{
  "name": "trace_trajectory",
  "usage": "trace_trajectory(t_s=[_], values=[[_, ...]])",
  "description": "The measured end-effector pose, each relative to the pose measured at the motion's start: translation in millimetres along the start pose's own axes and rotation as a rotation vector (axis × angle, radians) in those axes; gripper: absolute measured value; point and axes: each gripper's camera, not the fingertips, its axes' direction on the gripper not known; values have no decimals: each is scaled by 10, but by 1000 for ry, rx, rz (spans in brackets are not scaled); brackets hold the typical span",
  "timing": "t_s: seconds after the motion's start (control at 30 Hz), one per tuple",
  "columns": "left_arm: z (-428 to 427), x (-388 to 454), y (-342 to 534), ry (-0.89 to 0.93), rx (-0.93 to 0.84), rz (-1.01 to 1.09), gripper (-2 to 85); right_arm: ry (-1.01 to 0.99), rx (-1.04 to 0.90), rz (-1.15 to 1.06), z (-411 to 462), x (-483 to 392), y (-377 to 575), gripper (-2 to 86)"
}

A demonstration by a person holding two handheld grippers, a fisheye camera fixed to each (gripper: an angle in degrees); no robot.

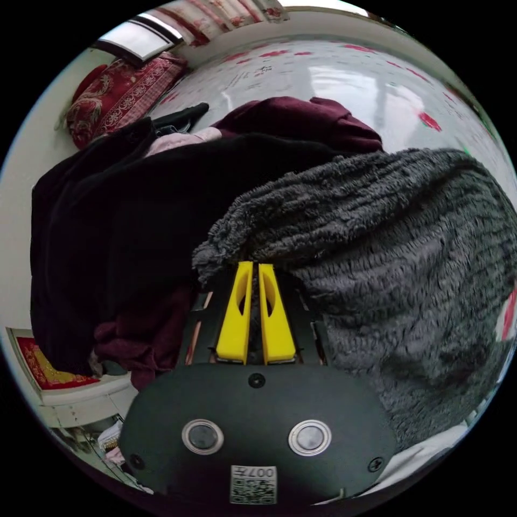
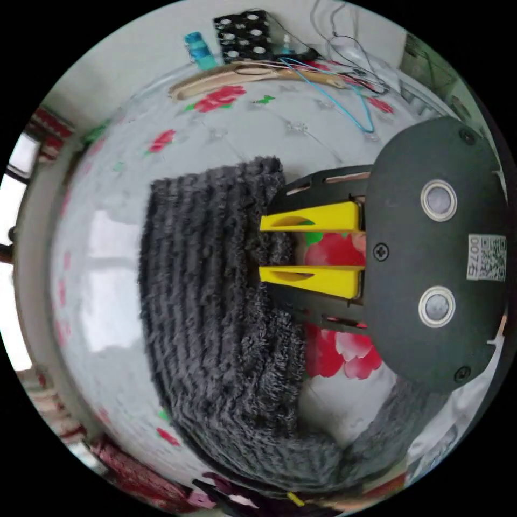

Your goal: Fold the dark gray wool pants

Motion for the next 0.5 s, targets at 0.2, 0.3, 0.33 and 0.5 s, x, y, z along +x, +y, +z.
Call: trace_trajectory(t_s=[0.2,0.3,0.33,0.5], values=[[-54,-185,-585,10,-58,-6,-8,249,-66,-75,-95,336,-21,99],[-194,-369,-507,67,-32,-66,-6,32,-80,163,-318,773,-72,103],[-246,-432,-453,95,-16,-83,-5,-3,-34,167,-463,773,-18,102],[-946,-1141,517,306,139,-231,12,-13,132,118,-1169,510,602,102]])
